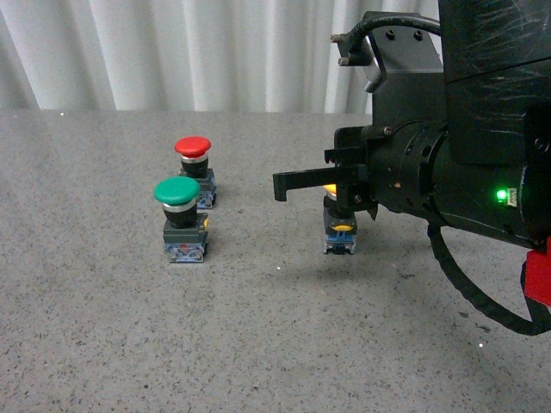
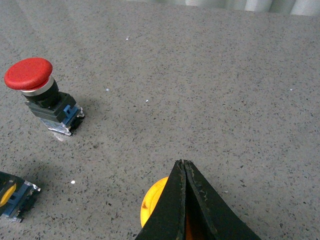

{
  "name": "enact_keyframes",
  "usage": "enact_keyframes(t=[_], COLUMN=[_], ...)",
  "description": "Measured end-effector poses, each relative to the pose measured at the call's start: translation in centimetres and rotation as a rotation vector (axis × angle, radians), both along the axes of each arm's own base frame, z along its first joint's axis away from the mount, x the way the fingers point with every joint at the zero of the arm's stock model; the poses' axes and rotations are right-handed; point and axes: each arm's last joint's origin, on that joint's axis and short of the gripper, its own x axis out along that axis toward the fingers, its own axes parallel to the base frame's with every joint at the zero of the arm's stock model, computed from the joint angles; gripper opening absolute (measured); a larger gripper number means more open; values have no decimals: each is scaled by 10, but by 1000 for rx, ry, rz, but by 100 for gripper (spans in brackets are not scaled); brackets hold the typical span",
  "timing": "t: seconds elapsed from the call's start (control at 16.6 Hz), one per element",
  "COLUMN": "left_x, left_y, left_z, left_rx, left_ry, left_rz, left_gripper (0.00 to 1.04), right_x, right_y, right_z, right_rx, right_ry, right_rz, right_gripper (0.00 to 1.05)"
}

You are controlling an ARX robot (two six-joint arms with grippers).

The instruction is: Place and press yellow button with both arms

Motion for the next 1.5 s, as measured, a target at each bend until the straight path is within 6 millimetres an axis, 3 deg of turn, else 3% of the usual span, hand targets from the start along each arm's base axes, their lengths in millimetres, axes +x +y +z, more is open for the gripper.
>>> enact_keyframes(t=[0.3, 0.6, 0.66, 0.78, 0.9, 1.02, 1.2, 1.5], left_x=[0, 0, 0, 0, 0, 0, 0, 0], left_y=[0, 0, 0, 0, 0, 0, 0, 0], left_z=[0, 0, 0, 0, 0, 0, 0, 0], left_rx=[0, 0, 0, 0, 0, 0, 0, 0], left_ry=[0, 0, 0, 0, 0, 0, 0, 0], left_rz=[0, 0, 0, 0, 0, 0, 0, 0], left_gripper=[98, 98, 98, 98, 98, 98, 98, 98], right_x=[2, -1, -1, -7, -19, -35, -79, -121], right_y=[-2, -6, -9, -12, -18, -26, -48, -73], right_z=[-1, 10, 19, 59, 85, 90, 110, 116], right_rx=[-18, 88, 131, 282, 370, 393, 396, 194], right_ry=[31, -93, -144, -312, -381, -374, -386, -379], right_rz=[-13, -24, -40, -71, -80, -91, -121, -267], right_gripper=[2, 2, 2, 2, 2, 2, 2, 2])
